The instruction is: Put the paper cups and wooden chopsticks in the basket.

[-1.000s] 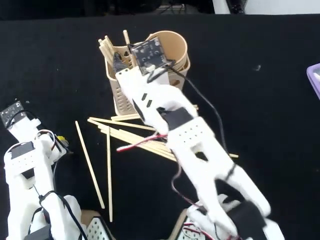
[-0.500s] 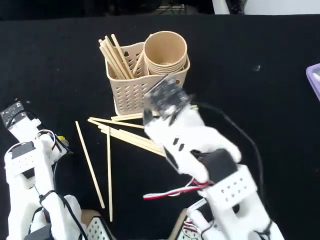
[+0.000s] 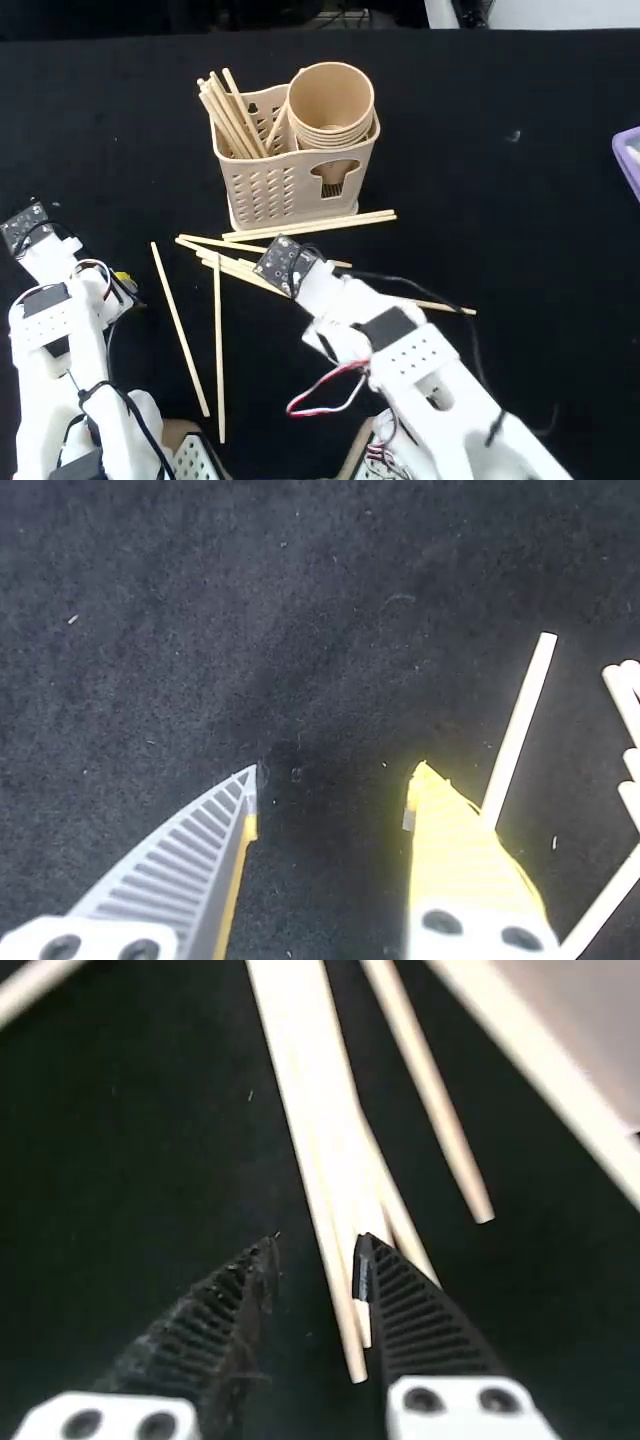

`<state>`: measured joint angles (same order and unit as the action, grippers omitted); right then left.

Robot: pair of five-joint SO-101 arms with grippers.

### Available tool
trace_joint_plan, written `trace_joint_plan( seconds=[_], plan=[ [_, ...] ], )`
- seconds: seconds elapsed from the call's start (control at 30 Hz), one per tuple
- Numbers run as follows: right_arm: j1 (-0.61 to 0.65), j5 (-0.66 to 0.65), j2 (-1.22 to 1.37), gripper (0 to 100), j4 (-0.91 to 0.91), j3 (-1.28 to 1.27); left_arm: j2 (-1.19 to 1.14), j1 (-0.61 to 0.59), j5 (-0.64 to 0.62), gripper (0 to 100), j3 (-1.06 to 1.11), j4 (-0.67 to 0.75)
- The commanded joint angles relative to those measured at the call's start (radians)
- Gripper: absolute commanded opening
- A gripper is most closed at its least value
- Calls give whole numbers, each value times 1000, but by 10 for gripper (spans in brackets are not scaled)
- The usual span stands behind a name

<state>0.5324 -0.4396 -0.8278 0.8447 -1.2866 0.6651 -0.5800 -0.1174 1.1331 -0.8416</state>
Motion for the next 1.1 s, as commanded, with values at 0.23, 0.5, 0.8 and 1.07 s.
trace_joint_plan(
  seconds=[0.23,0.5,0.8,1.07],
  plan=[
    [11,-57,469,125,-94,197,17,-1,0,242,-7,14],
    [5,-57,384,9,-15,197,17,-1,0,242,-7,14],
    [5,-95,131,11,100,186,20,-2,2,242,-7,11],
    [-64,-121,202,16,-178,81,21,-5,3,242,-7,9]
  ],
)
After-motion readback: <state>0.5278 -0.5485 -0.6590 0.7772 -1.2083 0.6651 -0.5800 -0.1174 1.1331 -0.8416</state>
